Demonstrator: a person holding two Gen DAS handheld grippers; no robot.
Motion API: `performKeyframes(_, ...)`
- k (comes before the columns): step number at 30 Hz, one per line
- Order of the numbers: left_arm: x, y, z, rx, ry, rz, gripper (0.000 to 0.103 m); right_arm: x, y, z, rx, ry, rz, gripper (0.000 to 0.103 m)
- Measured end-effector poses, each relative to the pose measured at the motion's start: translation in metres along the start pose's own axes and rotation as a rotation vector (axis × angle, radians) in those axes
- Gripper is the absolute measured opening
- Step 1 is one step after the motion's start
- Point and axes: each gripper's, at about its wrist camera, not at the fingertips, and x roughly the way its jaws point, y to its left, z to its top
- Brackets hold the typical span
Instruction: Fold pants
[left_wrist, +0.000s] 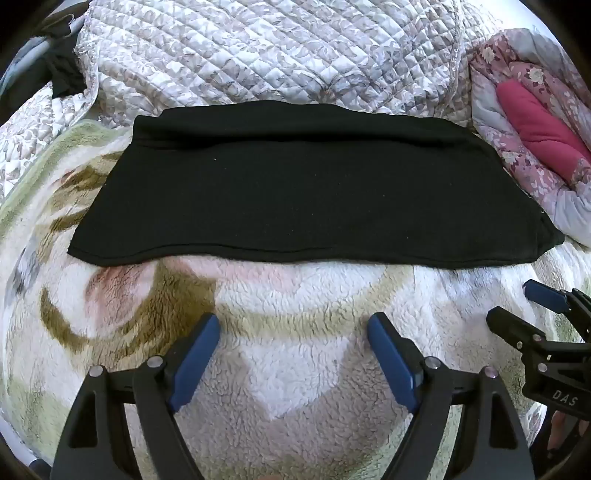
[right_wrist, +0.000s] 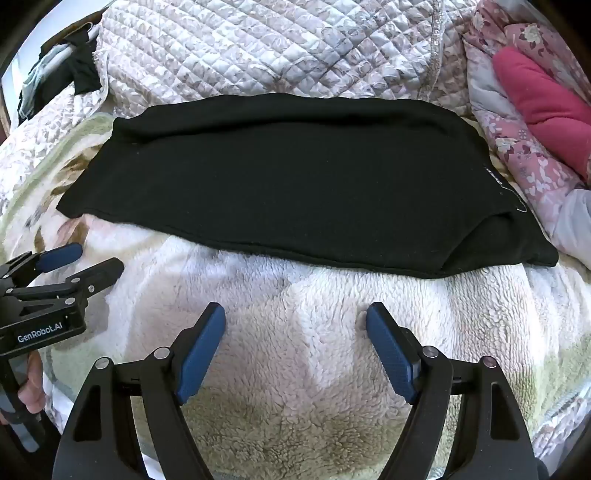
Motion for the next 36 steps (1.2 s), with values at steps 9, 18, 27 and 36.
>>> performKeyframes(9,0.0000,-0.0027,0.0014,0.006,0.005,0.005,0.085,0.0004,0.0005,0.0000,0.000,0.006,0.000,0.079)
performKeyframes(18,0.0004,-0.0042,-0.0005,0.004,0.005,0.003,0.085,0.0008,0.0012,-0.0002,-0.002,0.007,-0.004,0.079)
performKeyframes(27,0.0023,-0.0020,0.0025,0.007,0.006,0.002,0.085,0.0010,0.0019,-0.0002,-0.004,0.007,-0.007,0.079)
performKeyframes(36,0.0039,-0.0009,0.0005,0.003,0.004,-0.001,0.085,0.0013,0.0023,-0.0004,-0.006,0.007,-0.010,0.079)
